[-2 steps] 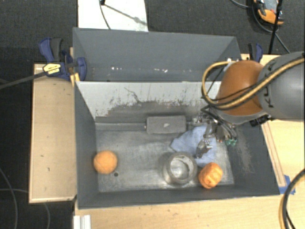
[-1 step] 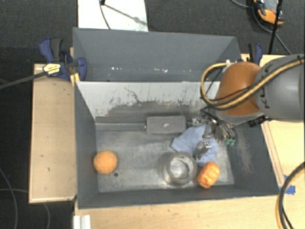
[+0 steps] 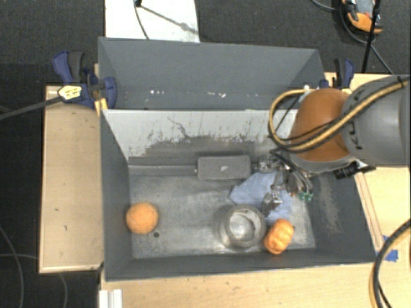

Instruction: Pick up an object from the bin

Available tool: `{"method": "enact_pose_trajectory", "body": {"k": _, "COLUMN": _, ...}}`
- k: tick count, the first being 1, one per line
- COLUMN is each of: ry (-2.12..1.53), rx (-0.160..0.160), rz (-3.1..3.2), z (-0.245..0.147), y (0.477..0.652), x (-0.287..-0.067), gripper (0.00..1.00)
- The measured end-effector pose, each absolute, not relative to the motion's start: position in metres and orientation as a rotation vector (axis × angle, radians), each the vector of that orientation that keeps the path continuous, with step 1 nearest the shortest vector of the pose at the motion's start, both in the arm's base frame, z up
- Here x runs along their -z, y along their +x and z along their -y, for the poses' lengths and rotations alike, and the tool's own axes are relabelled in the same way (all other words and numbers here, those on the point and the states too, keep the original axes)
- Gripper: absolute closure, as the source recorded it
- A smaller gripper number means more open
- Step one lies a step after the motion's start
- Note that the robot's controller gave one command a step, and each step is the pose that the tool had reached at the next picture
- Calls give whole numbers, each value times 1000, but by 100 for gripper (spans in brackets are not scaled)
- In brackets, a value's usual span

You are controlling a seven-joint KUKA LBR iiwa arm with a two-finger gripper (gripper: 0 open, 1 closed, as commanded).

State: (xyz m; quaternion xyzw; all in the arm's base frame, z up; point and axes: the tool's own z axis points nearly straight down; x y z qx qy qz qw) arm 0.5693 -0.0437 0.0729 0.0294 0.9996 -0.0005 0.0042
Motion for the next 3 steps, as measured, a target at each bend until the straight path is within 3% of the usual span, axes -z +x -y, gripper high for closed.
{"method": "enact_pose_trajectory", "body": {"k": 1, "ry": -48, "rx": -1, "rz": -3137, "z": 49, "y": 583, "x": -73, "gripper": 0}}
{"method": "enact_pose_trajectory", "body": {"k": 2, "ry": 91, "rx": -2, "rz": -3142, "z": 43, "y": 570, "x": -75, "gripper": 100}}
{"method": "enact_pose_trajectory", "body": {"k": 3, "ry": 91, "rx": -2, "rz": -3142, "z": 43, "y": 570, "x": -75, "gripper": 100}}
